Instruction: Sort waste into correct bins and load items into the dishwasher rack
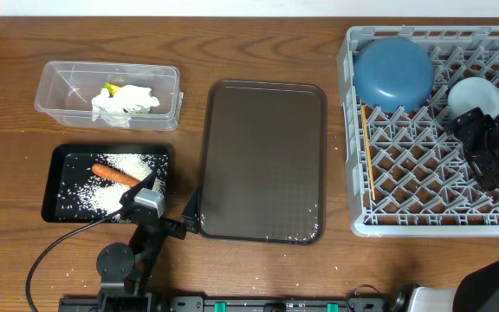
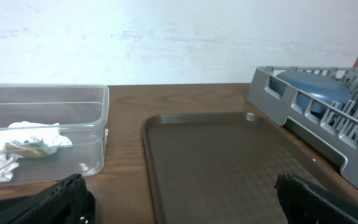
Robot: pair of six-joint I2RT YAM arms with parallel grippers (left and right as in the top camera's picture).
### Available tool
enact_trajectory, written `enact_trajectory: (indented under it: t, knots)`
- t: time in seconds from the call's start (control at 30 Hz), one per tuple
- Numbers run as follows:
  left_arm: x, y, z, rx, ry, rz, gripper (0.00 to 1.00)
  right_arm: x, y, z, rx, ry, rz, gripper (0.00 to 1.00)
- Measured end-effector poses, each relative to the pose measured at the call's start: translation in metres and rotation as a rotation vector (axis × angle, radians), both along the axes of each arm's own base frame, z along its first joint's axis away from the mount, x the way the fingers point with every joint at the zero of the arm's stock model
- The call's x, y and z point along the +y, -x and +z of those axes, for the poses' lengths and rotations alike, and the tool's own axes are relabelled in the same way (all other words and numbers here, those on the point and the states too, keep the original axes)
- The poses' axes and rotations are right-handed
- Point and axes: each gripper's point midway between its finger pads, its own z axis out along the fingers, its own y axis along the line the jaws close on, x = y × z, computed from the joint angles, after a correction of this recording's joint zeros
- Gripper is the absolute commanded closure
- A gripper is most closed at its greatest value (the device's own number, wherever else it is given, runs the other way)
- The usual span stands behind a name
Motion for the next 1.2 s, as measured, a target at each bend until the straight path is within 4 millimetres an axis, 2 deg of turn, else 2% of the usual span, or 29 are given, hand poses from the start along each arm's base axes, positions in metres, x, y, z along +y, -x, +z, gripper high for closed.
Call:
enact_trajectory:
  t: [0.23, 0.47, 0.6, 1.2]
  knots:
    - [0.009, -0.003, -0.004, 0.020, 0.001, 0.056, 0.00, 0.000, 0.000, 0.000, 0.000, 0.000, 0.000, 0.01]
    - [0.039, -0.008, -0.008, 0.069, 0.112, 0.242, 0.00, 0.000, 0.000, 0.000, 0.000, 0.000, 0.000, 0.01]
    - [0.049, -0.009, -0.010, 0.080, 0.152, 0.306, 0.00, 0.000, 0.000, 0.000, 0.000, 0.000, 0.000, 0.01]
    - [0.055, -0.009, -0.011, 0.086, 0.179, 0.345, 0.00, 0.000, 0.000, 0.000, 0.000, 0.000, 0.000, 0.01]
